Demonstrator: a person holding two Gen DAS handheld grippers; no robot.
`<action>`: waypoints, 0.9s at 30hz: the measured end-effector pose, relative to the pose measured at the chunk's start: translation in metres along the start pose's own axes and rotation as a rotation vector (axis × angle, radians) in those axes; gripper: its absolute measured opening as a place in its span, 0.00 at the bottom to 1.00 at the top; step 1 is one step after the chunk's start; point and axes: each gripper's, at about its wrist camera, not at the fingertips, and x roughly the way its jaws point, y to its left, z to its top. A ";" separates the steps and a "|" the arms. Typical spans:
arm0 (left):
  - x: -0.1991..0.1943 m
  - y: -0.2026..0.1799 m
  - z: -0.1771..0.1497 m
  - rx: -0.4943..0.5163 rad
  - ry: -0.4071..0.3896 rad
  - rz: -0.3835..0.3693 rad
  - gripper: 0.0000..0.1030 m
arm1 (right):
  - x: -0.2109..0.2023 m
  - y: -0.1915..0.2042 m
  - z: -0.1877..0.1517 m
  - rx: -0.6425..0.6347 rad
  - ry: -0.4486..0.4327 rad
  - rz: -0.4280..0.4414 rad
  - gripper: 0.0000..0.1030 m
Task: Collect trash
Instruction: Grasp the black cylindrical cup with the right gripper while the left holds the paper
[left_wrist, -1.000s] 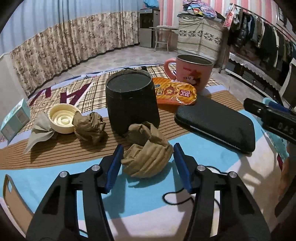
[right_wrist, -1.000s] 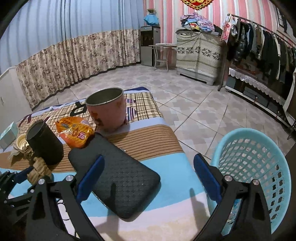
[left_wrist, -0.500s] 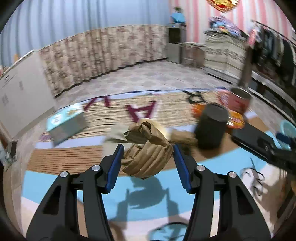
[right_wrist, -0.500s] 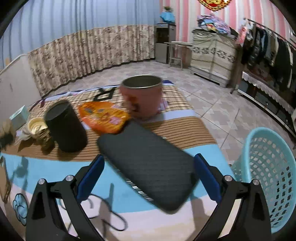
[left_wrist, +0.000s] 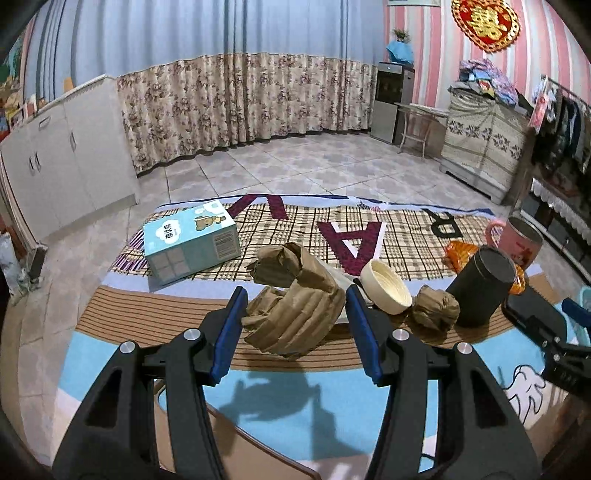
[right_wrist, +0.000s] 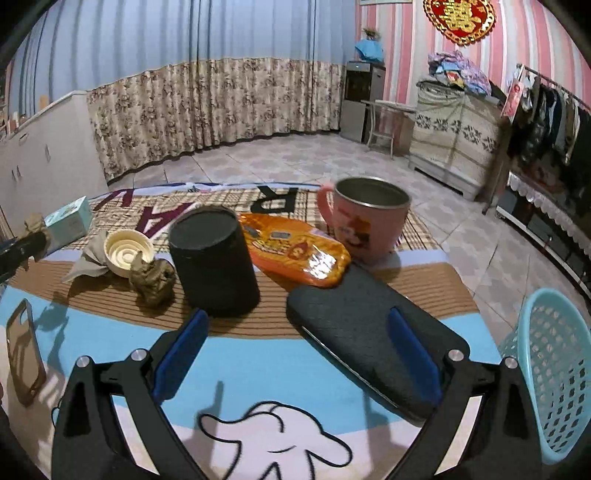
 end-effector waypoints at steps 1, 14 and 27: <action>-0.001 0.000 0.000 0.000 -0.006 0.003 0.52 | 0.000 0.000 0.002 0.006 -0.005 0.010 0.92; 0.000 0.017 0.000 -0.045 -0.045 0.035 0.52 | 0.022 0.044 0.021 -0.018 -0.016 0.045 0.92; 0.009 0.021 -0.002 -0.057 -0.033 0.046 0.52 | 0.048 0.050 0.036 -0.053 0.071 0.075 0.60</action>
